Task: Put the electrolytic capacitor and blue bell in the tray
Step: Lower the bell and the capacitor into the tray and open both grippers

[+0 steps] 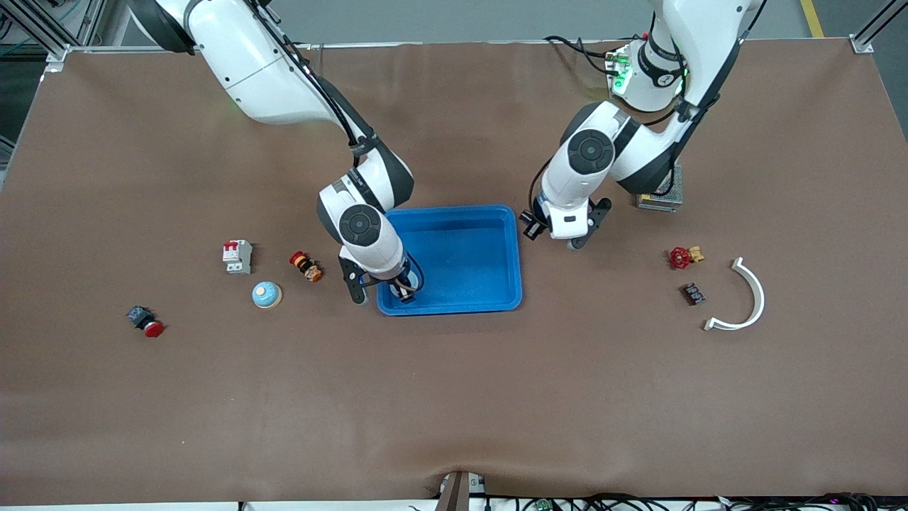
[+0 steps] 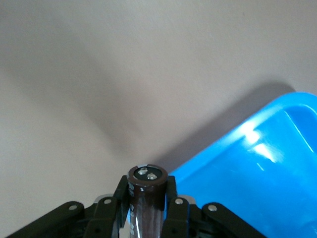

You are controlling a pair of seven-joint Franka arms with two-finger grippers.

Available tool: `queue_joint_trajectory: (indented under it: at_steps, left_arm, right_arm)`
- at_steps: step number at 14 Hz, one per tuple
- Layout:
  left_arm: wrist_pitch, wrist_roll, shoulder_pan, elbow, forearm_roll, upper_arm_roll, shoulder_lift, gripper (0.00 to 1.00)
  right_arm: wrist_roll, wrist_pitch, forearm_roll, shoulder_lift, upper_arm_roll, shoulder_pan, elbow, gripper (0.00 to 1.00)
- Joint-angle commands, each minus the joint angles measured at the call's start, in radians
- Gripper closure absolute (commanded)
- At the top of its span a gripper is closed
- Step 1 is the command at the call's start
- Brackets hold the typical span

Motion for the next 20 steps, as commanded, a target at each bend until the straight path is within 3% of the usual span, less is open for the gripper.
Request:
queue_joint_trajectory:
  at_steps: [1, 6, 8, 10, 15, 17, 18, 19, 20]
  left_arm:
    - [-0.022, -0.067, -0.031, 0.08, 0.015, 0.007, 0.057, 1.0]
    - [-0.022, -0.182, -0.103, 0.212, 0.062, 0.018, 0.171, 1.0]
    - [-0.022, -0.214, -0.109, 0.235, 0.117, 0.021, 0.214, 1.0]
    - [-0.022, -0.257, -0.137, 0.278, 0.165, 0.022, 0.27, 1.0]
    - [-0.022, -0.277, -0.145, 0.316, 0.229, 0.022, 0.338, 1.0]
    - [-0.022, -0.274, -0.145, 0.316, 0.231, 0.022, 0.346, 0.64]
    - [-0.022, -0.272, -0.143, 0.318, 0.232, 0.022, 0.344, 0.38]
    - [-0.023, -0.271, -0.145, 0.318, 0.237, 0.024, 0.34, 0.0]
    - [-0.032, -0.271, -0.145, 0.319, 0.249, 0.024, 0.332, 0.0]
  right_arm:
    - [0.024, -0.003, -0.024, 0.014, -0.01, 0.015, 0.027, 0.0]
    - [0.001, -0.026, -0.032, 0.01, -0.01, 0.018, 0.062, 0.0]
    - [-0.03, -0.106, -0.029, 0.008, -0.009, 0.014, 0.105, 0.0]
    - [-0.118, -0.229, -0.026, 0.007, -0.007, 0.004, 0.148, 0.0]
    - [-0.466, -0.298, -0.038, -0.012, -0.019, -0.026, 0.143, 0.0]
    - [-0.603, -0.341, -0.044, -0.032, -0.029, -0.049, 0.142, 0.0]
    - [-0.664, -0.366, -0.046, -0.041, -0.03, -0.069, 0.142, 0.0]
    - [-0.73, -0.381, -0.047, -0.061, -0.03, -0.088, 0.137, 0.0]
    - [-0.801, -0.386, -0.052, -0.081, -0.03, -0.107, 0.121, 0.0]
